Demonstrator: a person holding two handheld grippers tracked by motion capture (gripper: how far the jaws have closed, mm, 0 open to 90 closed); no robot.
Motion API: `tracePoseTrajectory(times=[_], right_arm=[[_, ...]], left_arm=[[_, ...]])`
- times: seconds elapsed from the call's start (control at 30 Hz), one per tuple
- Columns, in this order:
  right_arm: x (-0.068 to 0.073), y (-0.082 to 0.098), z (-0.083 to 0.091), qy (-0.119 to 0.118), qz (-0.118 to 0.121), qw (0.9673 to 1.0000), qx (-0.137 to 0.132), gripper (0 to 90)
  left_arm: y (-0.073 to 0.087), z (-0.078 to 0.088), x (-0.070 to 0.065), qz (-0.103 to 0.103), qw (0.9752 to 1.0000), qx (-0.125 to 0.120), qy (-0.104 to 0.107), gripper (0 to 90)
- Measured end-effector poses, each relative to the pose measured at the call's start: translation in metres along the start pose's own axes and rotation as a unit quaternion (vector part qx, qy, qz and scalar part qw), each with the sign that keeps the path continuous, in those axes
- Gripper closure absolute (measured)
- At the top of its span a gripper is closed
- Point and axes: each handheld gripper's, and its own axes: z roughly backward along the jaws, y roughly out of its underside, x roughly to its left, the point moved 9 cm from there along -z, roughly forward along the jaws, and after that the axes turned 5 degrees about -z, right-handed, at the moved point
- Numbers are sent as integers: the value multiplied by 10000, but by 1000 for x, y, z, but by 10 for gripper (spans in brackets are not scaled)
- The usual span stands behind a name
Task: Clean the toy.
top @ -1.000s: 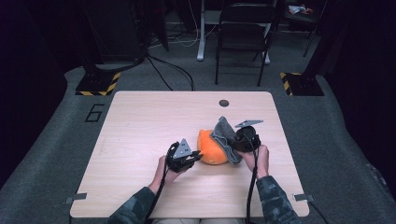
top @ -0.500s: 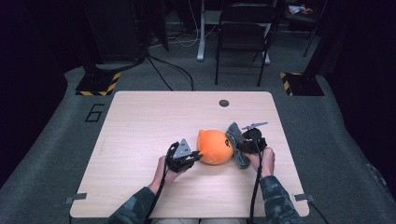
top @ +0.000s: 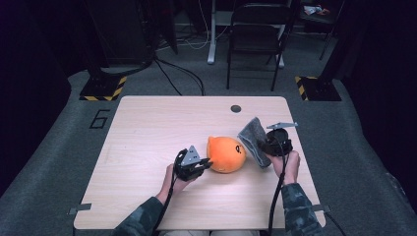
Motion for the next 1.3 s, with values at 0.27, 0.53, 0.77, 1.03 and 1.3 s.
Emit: tracePoseTrajectory(times=[0.27, 0.53, 0.77, 1.03, 1.3], right_arm=[[58, -1, -5, -588, 572, 9965, 190, 734], [57, 18, -32, -366, 637, 9963, 454, 737], [56, 18, -34, -405, 522, 9971, 379, 735], [63, 18, -34, -345, 634, 9967, 362, 739], [66, 10, -24, -306, 626, 9971, 305, 741]], left_arm=[[1, 0, 1, 70, 10000, -15, -16, 795], [6, -4, 4, -73, 9991, 310, -297, 477], [7, -12, -4, -376, 9972, 343, -555, 399], [9, -21, -6, -347, 9947, 267, -932, 596], [3, -14, -4, -13, 9990, -39, -452, 762]])
